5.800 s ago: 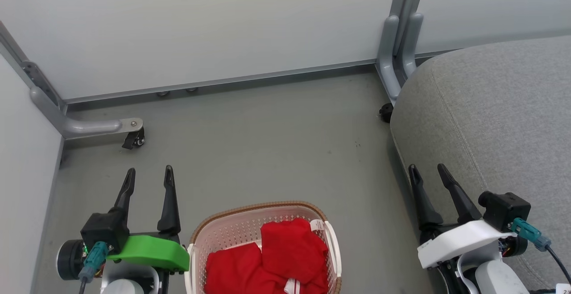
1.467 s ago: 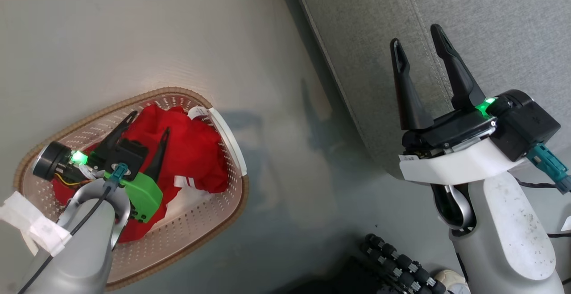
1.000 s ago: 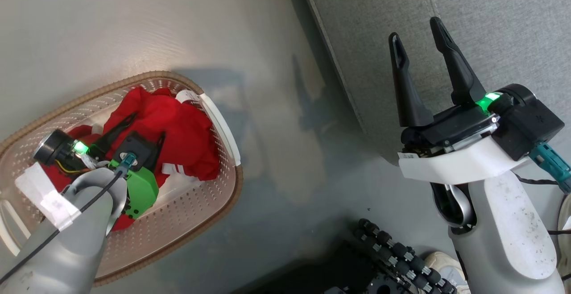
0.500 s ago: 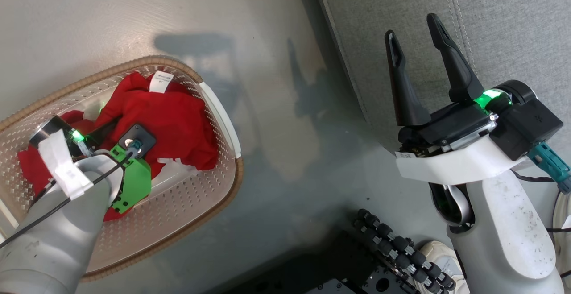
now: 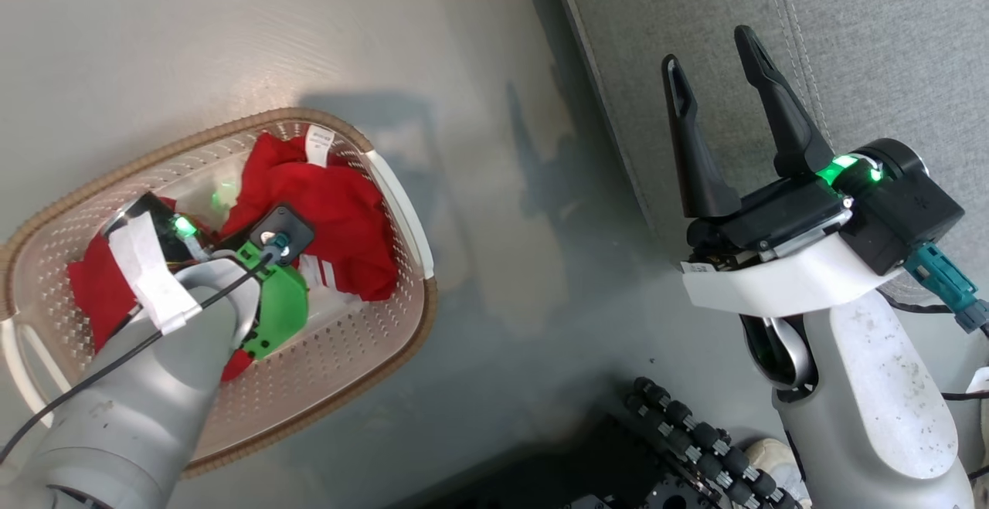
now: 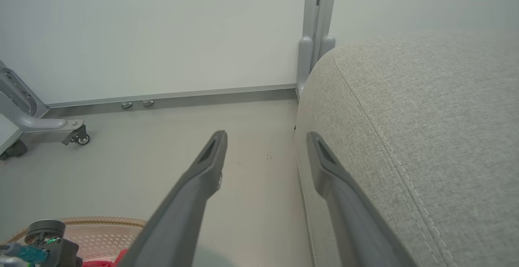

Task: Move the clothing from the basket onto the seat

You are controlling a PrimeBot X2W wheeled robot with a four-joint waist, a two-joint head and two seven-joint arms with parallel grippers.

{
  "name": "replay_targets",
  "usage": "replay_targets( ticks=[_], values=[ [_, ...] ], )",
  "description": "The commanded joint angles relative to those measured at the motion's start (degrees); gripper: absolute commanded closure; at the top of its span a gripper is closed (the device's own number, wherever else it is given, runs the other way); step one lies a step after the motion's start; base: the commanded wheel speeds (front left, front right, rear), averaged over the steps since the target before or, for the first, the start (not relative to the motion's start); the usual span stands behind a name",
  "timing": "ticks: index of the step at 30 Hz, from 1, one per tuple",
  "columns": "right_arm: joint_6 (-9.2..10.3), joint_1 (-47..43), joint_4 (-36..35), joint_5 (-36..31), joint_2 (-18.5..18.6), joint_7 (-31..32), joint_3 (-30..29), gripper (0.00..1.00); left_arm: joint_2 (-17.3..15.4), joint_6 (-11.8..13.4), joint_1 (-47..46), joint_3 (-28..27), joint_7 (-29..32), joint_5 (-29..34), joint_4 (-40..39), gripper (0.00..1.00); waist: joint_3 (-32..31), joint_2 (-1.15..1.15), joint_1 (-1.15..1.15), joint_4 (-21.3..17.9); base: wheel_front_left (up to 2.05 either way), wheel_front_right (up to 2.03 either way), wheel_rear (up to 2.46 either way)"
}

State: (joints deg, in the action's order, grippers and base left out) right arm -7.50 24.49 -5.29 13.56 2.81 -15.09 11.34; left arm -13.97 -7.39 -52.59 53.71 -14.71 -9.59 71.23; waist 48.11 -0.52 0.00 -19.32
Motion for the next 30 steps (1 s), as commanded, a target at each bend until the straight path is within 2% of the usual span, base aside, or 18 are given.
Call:
replay_targets(
  ticks=[1,11,19,30],
  values=[
    [0.02,0.6,0.4,-0.5,0.2,-0.1,0.0,0.00,0.4,-0.1,0.2,0.4,-0.4,-0.7,-0.5,1.00,-1.9,0.52,0.00,1.2,0.00,0.00,0.00],
    [0.02,-1.3,3.2,-1.6,0.2,-0.1,0.1,0.00,1.4,-0.1,3.7,1.0,-0.5,-5.3,-8.5,1.00,-10.7,0.52,0.00,4.9,0.00,0.00,0.00],
    [0.02,-3.5,5.7,-3.1,0.2,-0.1,-0.4,0.00,2.4,0.4,8.7,-2.7,-0.5,-6.9,-14.9,1.00,-18.2,0.52,0.00,8.8,0.00,0.00,0.00],
    [0.03,-7.2,9.0,-4.1,0.2,-0.1,-1.3,0.00,3.1,1.5,15.5,-9.0,-0.5,-6.1,-22.7,1.00,-27.9,0.52,0.00,13.9,0.00,0.00,0.00]
  ],
)
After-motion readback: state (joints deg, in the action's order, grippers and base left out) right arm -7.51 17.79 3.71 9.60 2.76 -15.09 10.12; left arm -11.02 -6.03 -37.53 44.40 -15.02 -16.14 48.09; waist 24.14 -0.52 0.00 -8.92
